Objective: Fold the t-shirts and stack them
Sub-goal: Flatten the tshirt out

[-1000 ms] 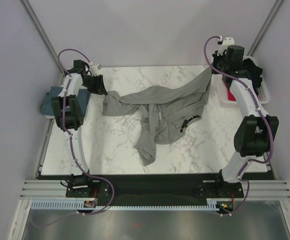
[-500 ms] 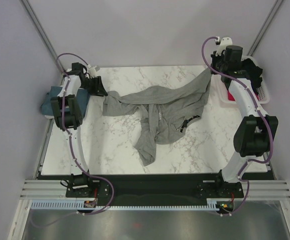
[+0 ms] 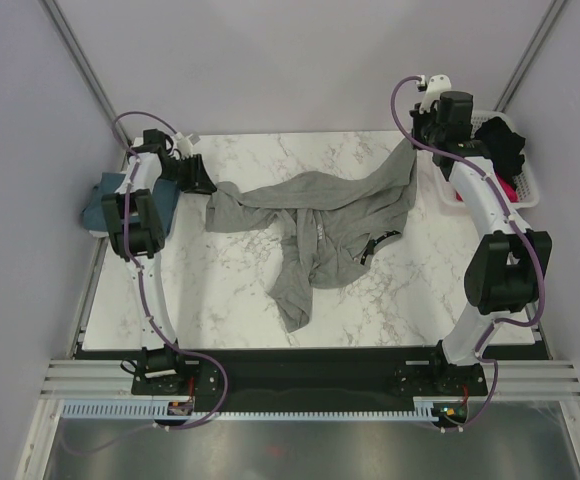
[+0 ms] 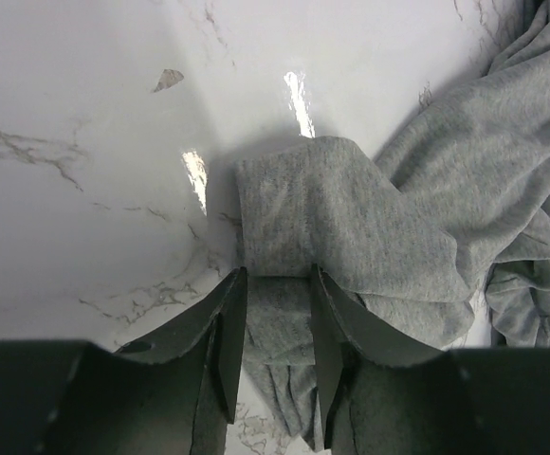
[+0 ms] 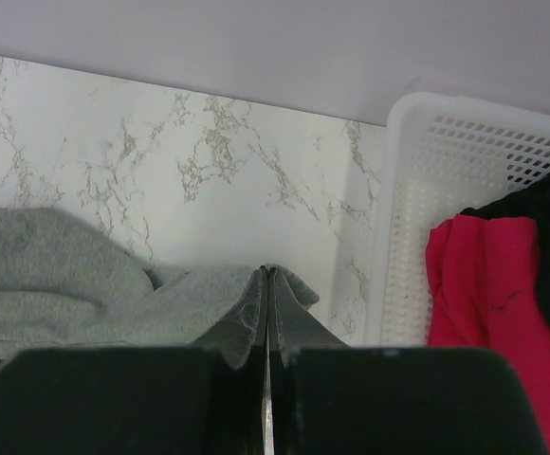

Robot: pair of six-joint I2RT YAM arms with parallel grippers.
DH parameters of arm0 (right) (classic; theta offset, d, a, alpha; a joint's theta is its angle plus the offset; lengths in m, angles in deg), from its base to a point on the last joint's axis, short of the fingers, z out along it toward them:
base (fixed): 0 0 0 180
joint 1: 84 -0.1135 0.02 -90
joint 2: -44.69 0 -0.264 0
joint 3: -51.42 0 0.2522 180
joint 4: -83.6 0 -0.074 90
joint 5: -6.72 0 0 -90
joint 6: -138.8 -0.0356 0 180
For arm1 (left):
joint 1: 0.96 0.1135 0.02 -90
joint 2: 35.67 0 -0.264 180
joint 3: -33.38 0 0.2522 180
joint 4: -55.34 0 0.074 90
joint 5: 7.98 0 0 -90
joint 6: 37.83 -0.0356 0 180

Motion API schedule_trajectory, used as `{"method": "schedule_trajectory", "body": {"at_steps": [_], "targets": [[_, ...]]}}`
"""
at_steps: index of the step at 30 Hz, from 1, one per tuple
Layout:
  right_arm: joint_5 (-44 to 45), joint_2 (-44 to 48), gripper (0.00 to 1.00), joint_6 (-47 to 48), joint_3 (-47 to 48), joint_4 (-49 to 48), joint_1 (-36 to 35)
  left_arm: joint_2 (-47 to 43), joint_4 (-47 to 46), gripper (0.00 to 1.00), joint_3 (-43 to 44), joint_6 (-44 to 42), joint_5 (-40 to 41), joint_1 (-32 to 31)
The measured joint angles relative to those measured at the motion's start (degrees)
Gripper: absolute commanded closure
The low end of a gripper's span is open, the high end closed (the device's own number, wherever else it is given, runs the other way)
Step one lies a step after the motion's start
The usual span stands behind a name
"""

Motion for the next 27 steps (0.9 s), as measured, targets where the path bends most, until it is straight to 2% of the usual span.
{"method": "schedule_trajectory", "body": {"at_steps": [7, 11, 27], "targets": [[0.42, 0.0, 1.0, 0.22, 0.0, -0.02, 0.0, 0.85, -0.17, 0.8, 0.0, 0.35, -2.12, 0.0], [0.83, 0.0, 1.0, 0.26, 0.0, -0.02, -0.04, 0.85, -0.2, 0.97, 0.0, 0.46, -2.29, 0.0], [1.46, 0.0, 1.0, 0.63, 0.02, -0.04, -0.15, -1.66, -0.61, 0.98, 2.19, 0.11, -0.94, 0.07]]}}
